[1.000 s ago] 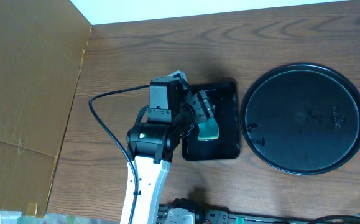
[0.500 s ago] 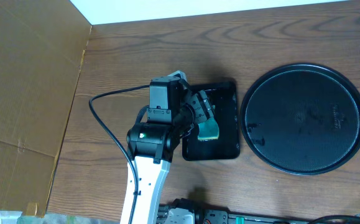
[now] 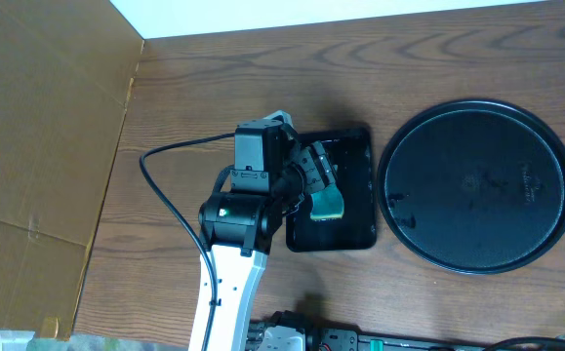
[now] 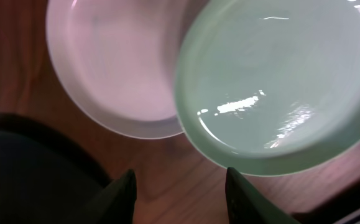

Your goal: Clean dirty plates on tray and stack at the side

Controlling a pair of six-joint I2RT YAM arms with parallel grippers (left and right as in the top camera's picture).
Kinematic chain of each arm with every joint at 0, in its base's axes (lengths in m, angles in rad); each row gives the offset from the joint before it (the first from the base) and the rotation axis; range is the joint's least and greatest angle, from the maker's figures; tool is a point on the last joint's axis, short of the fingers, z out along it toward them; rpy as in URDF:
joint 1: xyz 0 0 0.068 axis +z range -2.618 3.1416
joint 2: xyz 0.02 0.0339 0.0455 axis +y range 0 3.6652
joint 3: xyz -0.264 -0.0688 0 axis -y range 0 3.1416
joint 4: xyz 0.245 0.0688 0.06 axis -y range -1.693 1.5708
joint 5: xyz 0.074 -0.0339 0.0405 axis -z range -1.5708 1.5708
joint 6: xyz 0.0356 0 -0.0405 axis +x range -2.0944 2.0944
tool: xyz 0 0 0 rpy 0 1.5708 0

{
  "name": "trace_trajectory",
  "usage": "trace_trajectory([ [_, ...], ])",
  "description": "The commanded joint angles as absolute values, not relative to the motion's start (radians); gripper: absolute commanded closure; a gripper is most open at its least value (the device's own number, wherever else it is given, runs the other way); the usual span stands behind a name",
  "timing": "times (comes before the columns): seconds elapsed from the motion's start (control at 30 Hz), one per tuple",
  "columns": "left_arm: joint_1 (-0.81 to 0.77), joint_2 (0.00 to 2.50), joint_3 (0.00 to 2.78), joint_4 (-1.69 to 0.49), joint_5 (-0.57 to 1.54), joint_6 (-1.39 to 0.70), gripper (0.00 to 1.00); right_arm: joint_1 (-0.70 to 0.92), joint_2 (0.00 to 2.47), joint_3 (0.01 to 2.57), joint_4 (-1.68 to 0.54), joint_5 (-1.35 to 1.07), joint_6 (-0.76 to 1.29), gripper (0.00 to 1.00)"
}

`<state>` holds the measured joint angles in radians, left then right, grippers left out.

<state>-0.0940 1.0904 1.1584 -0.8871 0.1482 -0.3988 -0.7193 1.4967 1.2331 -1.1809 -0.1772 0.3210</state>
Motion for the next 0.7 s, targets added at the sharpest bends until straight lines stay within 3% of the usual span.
trace_trajectory([
  [0.0, -0.09, 1.092, 1.18, -0.889, 0.146, -0.397, 0.21, -0.712, 1.484, 1.23, -1.186, -0.051, 0.364, 0.54],
  [0.17, -0.09, 1.092, 1.18, -0.889, 0.146, -0.397, 0.21, -0.716, 1.486, 1.214, -1.166, 0.035, 0.436, 0.53],
  [0.27, -0.09, 1.092, 1.18, -0.889, 0.146, -0.397, 0.21, -0.713, 1.489, 1.164, -1.115, 0.001, 0.448, 0.58],
  [0.43, -0.09, 1.092, 1.18, -0.889, 0.146, -0.397, 0.21, -0.683, 1.491, 1.02, -0.912, -0.15, 0.32, 0.57],
  [0.67, -0.09, 1.092, 1.18, -0.889, 0.146, -0.397, 0.2, -0.676, 1.491, 0.899, -0.702, -0.193, 0.317, 0.56],
])
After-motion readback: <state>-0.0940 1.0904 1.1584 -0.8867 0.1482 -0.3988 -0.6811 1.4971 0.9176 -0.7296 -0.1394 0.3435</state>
